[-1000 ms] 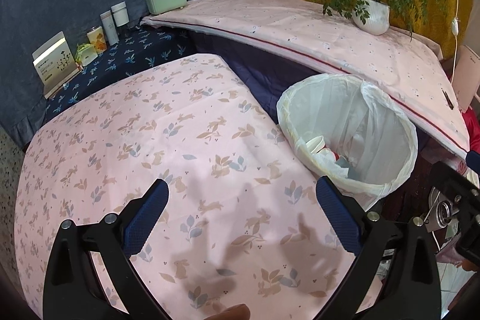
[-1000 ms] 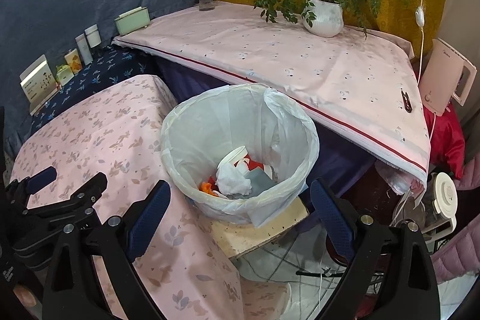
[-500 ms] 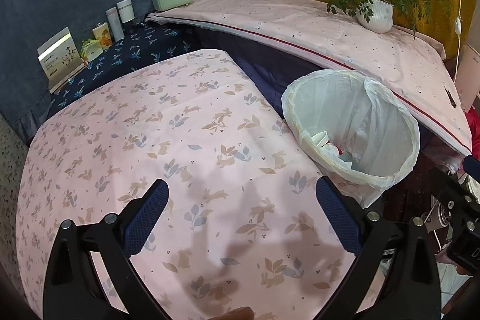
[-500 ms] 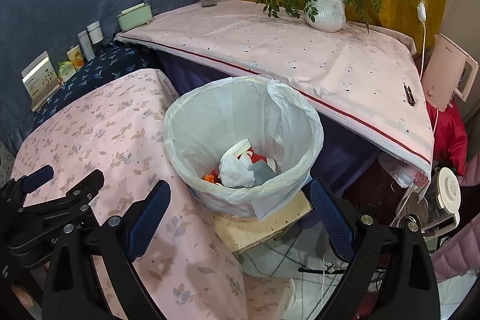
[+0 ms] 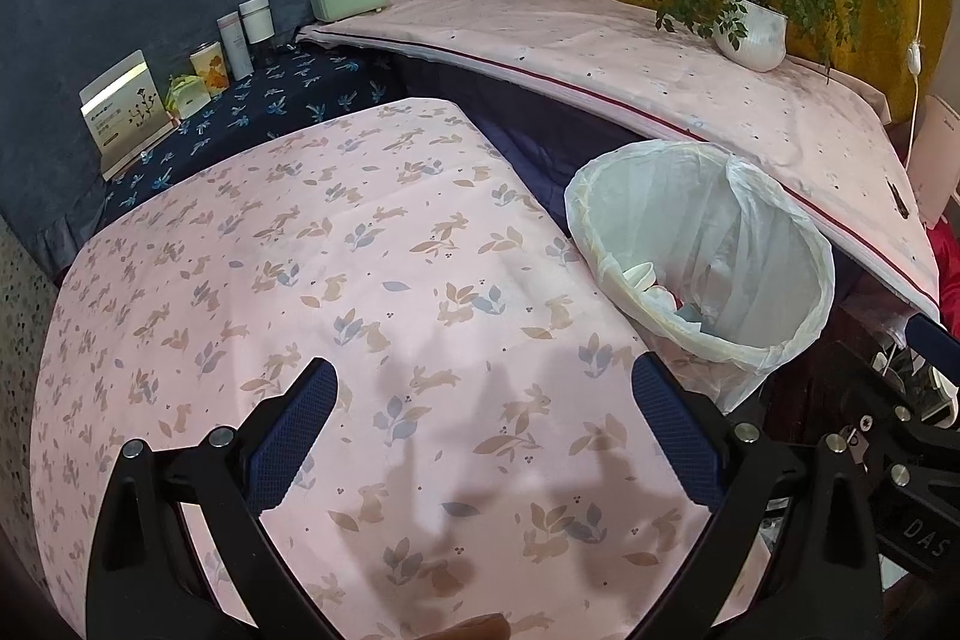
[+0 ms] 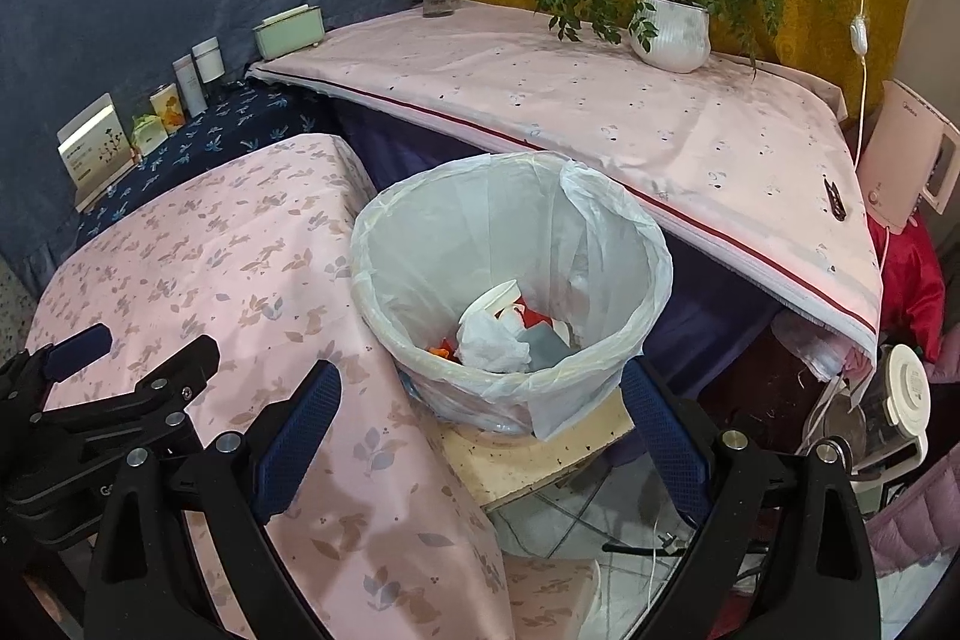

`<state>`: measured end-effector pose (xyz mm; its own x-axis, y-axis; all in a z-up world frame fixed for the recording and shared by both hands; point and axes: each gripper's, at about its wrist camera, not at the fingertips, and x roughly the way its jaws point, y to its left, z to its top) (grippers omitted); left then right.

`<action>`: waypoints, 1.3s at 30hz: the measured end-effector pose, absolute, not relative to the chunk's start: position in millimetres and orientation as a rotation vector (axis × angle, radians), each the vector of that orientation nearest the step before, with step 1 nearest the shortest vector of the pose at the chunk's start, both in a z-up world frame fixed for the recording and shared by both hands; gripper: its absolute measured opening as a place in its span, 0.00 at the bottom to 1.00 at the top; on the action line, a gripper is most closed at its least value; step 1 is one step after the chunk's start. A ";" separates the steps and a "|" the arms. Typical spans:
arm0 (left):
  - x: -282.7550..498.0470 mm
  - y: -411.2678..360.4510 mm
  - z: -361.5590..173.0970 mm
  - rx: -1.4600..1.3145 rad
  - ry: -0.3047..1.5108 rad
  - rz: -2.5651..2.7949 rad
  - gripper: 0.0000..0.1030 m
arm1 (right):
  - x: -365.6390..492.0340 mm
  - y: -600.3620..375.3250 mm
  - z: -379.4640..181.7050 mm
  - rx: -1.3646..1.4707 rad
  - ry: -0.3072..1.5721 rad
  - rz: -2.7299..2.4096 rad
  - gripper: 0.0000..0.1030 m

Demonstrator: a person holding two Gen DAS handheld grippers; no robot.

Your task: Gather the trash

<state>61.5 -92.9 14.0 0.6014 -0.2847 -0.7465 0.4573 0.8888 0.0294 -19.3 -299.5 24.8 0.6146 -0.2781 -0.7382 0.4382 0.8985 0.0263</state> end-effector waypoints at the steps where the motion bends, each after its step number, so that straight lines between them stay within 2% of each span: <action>1: 61.3 -92.7 14.0 0.228 0.820 -0.433 0.92 | -19.2 -299.3 24.5 0.215 0.810 -0.416 0.90; 2: 61.8 -91.8 14.0 0.227 0.820 -0.432 0.92 | -18.9 -299.3 24.1 0.218 0.812 -0.416 0.94; 39: 64.4 -90.9 11.6 0.225 0.826 -0.427 0.91 | -14.6 -298.4 13.2 0.206 0.835 -0.424 0.94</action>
<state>64.4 -90.9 11.6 0.5998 -0.2786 -0.7501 0.4504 0.8923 0.0287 -14.6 -298.4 13.2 0.5941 -0.2820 -0.7533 0.4412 0.8973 0.0121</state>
